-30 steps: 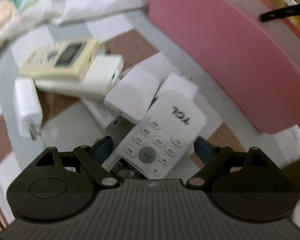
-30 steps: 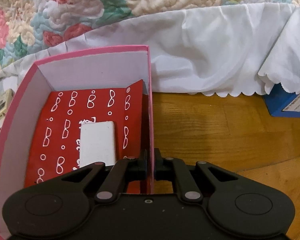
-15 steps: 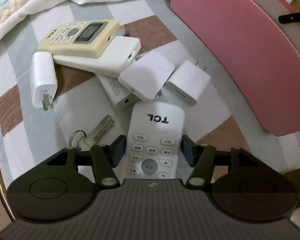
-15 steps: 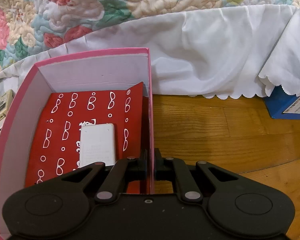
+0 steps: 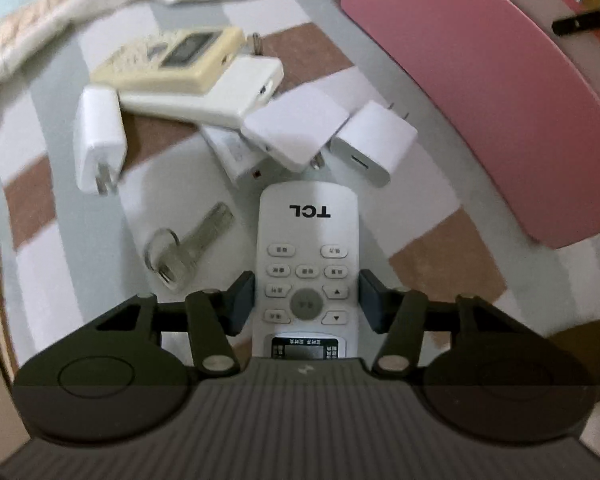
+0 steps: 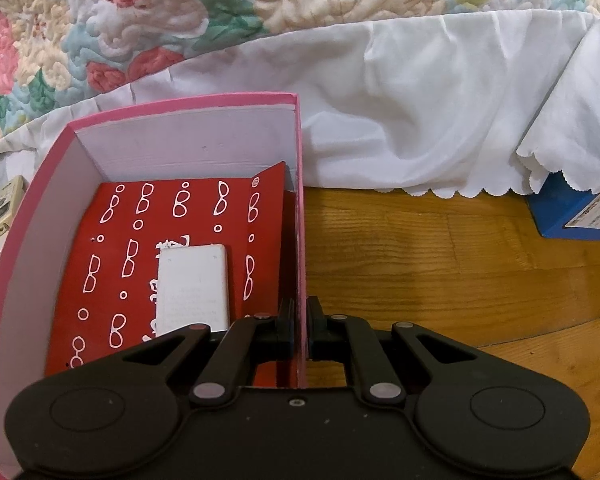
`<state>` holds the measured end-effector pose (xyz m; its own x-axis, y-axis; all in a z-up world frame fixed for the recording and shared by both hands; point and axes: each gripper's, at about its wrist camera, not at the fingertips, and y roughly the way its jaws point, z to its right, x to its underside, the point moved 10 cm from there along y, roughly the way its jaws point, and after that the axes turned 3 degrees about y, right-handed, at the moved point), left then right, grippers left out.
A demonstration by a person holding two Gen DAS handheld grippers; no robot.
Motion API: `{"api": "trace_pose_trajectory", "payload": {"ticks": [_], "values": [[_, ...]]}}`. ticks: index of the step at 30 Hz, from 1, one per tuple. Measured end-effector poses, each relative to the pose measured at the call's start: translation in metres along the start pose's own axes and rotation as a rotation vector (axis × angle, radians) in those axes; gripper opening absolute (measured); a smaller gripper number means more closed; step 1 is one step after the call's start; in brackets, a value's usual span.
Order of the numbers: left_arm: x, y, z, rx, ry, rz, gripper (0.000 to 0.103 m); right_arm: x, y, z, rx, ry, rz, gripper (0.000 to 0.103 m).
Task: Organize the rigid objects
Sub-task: 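Grasp the white TCL remote with the left tool and lift it, then lower the TCL remote into the pink box and open the left tool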
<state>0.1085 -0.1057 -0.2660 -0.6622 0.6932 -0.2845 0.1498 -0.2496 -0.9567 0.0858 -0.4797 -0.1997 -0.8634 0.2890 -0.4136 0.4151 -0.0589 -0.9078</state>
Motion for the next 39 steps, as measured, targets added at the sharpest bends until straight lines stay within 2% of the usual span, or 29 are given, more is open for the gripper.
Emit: {"api": "trace_pose_trajectory", "payload": {"ticks": [4, 8, 11, 17, 23, 26, 29, 34, 39], "values": [[-0.003, -0.01, 0.003, -0.019, -0.002, 0.038, 0.054, 0.001, 0.001, 0.001, 0.003, 0.0, -0.002, 0.01], [-0.013, -0.031, -0.001, 0.014, -0.065, 0.088, 0.054, 0.0, 0.002, 0.001, 0.003, 0.0, -0.003, 0.01], [-0.02, -0.046, 0.003, 0.014, -0.069, 0.127, 0.054, 0.0, 0.001, 0.0, 0.002, -0.003, -0.001, 0.01], [-0.033, -0.08, 0.018, 0.059, -0.098, 0.159, 0.054, 0.0, 0.0, 0.001, 0.003, 0.002, 0.001, 0.01], [-0.052, -0.108, 0.044, 0.154, -0.12, 0.159, 0.054, 0.0, 0.0, 0.001, 0.006, -0.003, 0.0, 0.01], [-0.065, -0.127, 0.062, 0.22, -0.135, 0.182, 0.054, -0.001, -0.002, 0.0, 0.01, -0.011, 0.014, 0.009], [-0.084, -0.14, 0.082, 0.249, -0.12, 0.202, 0.054, -0.003, -0.004, -0.002, 0.01, -0.014, 0.024, 0.006], [-0.119, -0.135, 0.118, 0.257, -0.093, 0.175, 0.054, -0.004, -0.005, -0.002, 0.022, -0.022, 0.032, 0.006], [-0.146, -0.108, 0.145, 0.254, -0.122, 0.12, 0.054, -0.005, -0.004, -0.001, 0.01, -0.014, 0.035, 0.006]]}}
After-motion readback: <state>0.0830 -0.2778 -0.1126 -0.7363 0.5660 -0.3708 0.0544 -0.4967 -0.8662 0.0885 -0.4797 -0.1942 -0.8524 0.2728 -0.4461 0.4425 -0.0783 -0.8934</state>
